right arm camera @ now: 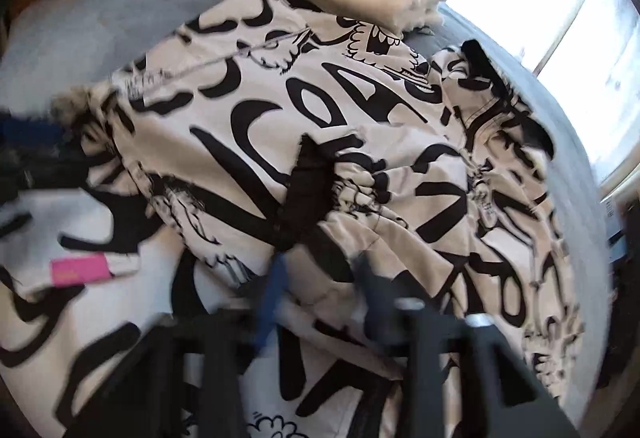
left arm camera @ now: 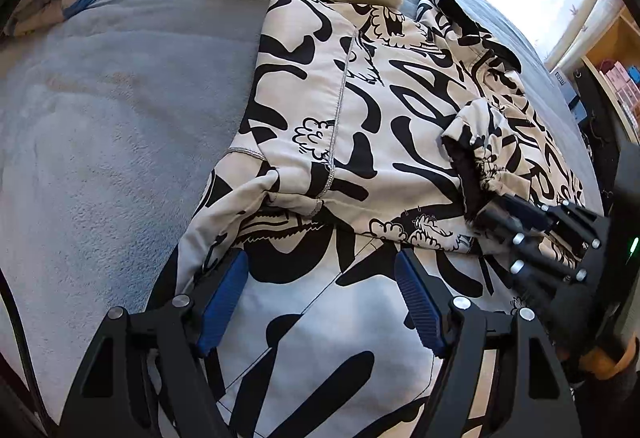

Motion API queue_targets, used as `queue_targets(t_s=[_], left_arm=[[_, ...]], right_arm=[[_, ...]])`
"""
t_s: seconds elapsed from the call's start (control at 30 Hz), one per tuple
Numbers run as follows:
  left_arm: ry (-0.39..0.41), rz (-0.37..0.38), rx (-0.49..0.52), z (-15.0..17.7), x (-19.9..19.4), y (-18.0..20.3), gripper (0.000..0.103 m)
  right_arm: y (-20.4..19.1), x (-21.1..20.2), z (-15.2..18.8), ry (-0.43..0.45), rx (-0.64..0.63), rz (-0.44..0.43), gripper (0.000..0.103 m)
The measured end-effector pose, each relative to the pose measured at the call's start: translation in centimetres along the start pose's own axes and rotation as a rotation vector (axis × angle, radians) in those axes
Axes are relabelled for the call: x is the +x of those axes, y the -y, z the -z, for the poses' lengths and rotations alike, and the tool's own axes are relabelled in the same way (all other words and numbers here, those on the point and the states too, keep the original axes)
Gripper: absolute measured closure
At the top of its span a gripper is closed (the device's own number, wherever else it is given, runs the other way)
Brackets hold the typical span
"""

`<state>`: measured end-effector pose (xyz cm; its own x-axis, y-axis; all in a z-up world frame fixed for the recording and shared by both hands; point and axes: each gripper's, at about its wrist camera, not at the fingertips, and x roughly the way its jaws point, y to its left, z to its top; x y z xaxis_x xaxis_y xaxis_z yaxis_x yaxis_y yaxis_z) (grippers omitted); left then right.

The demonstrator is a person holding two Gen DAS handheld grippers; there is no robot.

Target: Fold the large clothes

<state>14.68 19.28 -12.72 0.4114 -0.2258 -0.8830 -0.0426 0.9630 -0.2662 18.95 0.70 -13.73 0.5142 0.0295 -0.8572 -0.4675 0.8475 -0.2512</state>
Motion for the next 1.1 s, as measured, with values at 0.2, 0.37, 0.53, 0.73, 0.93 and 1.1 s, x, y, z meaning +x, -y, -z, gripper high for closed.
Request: queue_targets(t_s=[0.2,0.37,0.53,0.73,0.93,1.1], left_arm=[[0.009,0.010,0.005,0.2,-0.3,0.4,0.029],[0.008,0.008,0.013,0.1,-0.3,0.7,0.029],[0.020,-0.003,0.057,-0.7,-0.9,1.1,0.029],[0.069,-0.020,0.092,-4.6,-1.8,1.4,0.029],[0.059,-0.077,0.062,-11.3,1.2,-0.4,0.029],[-0.024,-0.098,-0.001,-15.0,5.8,-2.5,0.029]], right_arm=[[7.7,-4.3,0.9,0.161,0.368,-0.052,0.090],[16.2,-4.9,8.0,0.146,0.847,-0.089,0.087],[18.8,-2.9,13.3,-0.011,0.998,-0.084,0.081],[20.4,-3.7,12.3,0.074,0.988,-0.143,0.063],[22.2,-0.1,8.2,0.058,0.941,-0.184,0.058],[22.7,3.8,6.6,-0.020,0.904,-0.222,0.058]])
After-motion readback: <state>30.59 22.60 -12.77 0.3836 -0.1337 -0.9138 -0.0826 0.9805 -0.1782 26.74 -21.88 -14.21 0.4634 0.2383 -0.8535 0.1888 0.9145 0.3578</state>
